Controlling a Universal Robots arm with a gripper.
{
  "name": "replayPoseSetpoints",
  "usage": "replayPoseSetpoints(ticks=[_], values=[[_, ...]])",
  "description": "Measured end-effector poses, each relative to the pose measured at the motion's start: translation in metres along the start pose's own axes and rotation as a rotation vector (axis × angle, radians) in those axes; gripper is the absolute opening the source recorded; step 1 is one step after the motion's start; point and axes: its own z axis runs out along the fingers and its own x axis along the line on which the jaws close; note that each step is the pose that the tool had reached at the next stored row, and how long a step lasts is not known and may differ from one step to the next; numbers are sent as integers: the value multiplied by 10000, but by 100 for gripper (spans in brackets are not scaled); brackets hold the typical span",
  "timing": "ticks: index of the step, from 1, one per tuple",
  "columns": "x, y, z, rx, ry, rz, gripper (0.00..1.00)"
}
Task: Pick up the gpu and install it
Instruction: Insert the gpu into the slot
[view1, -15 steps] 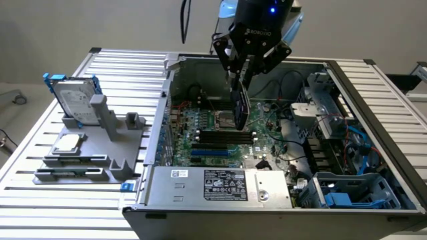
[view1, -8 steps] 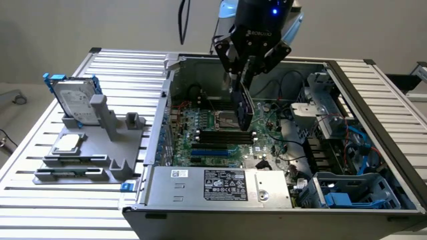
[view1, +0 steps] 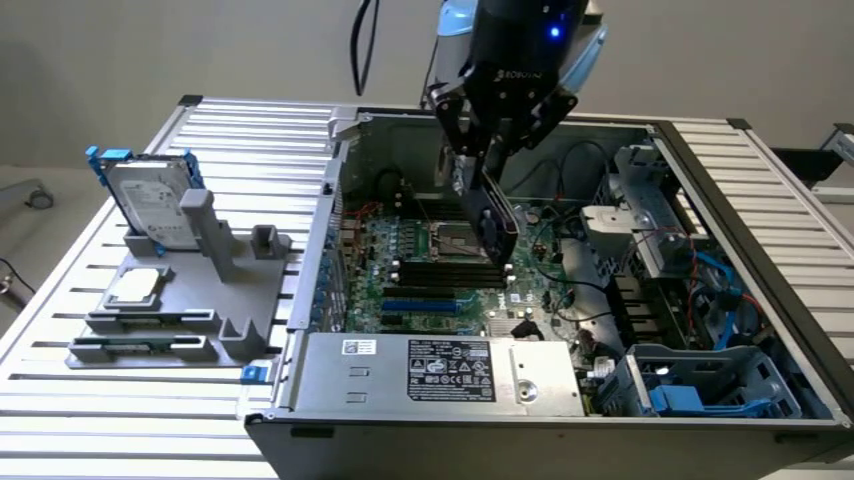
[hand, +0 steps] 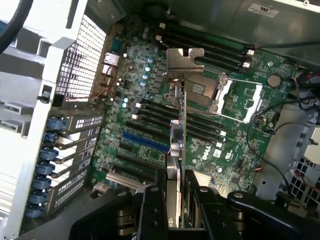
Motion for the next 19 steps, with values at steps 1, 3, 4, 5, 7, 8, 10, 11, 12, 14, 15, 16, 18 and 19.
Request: replayPoseSetpoints(ticks=[1, 3, 4, 5, 7, 8, 10, 11, 12, 14, 15, 16, 18, 19], values=[[-1, 0, 7, 2, -4, -180, 27], [-1, 0, 15, -9, -18, -553, 27], [-2, 0, 18, -11, -25, -735, 27], [-2, 0, 20, -8, -28, -913, 27], [-2, 0, 25, 9, -31, -1285, 27], [-2, 0, 28, 25, -29, -1464, 27], [-3, 0, 35, 58, -25, -1821, 27], [-3, -1, 37, 75, -22, -2001, 27], [-4, 0, 41, 92, -20, -2180, 27], [-4, 0, 48, 126, -15, -2544, 27], [-5, 0, 51, 143, -12, -2722, 27], [-5, 0, 52, 160, -10, -2908, 27], [-5, 0, 52, 194, -5, -3265, 27], [-5, -1, 52, 210, -3, -3445, 27]])
